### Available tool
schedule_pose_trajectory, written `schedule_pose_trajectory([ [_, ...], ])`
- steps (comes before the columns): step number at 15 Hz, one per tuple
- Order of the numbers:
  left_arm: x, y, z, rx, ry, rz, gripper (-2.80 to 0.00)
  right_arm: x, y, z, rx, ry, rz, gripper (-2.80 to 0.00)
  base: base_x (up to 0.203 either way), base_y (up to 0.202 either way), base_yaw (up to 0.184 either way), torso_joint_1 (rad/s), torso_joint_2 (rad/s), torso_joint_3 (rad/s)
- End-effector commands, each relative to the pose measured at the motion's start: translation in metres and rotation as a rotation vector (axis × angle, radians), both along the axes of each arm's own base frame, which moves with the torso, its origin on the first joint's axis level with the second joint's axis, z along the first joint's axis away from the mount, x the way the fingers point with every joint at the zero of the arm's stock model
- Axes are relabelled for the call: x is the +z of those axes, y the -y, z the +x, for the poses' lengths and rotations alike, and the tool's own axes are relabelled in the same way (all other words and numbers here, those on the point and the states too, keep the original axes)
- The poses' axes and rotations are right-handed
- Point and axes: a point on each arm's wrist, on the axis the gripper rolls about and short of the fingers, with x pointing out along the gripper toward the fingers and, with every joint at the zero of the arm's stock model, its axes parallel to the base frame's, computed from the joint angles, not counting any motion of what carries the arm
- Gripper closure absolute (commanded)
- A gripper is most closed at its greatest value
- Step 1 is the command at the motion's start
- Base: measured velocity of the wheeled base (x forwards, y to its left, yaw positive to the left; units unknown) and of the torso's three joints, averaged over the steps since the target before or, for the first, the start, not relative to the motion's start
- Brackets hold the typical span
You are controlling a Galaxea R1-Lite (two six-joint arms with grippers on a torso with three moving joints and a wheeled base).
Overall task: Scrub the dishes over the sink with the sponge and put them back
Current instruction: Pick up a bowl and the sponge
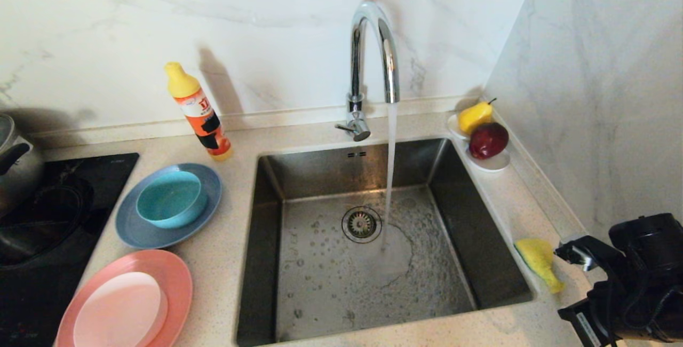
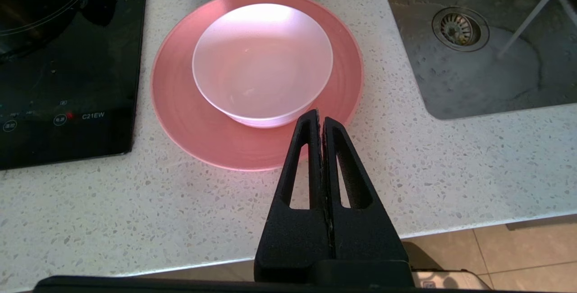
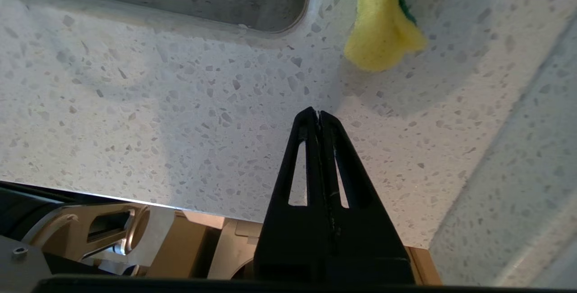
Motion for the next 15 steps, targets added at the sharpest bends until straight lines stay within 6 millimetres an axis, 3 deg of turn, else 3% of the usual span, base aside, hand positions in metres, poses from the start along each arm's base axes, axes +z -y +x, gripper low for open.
schedule_pose_trajectory([
  [1, 0.0, 0.0, 0.0, 0.0, -0.003, 0.0, 0.0, 0.007, 0.0, -0.002, 0.007, 0.026, -0.002, -2.8, 0.0, 0.0, 0.0, 0.0, 0.0, 0.0],
  [15, 0.0, 0.0, 0.0, 0.0, -0.003, 0.0, 0.0, 0.014, 0.003, 0.041, -0.016, 0.067, -0.003, -2.8, 0.0, 0.0, 0.0, 0.0, 0.0, 0.0],
])
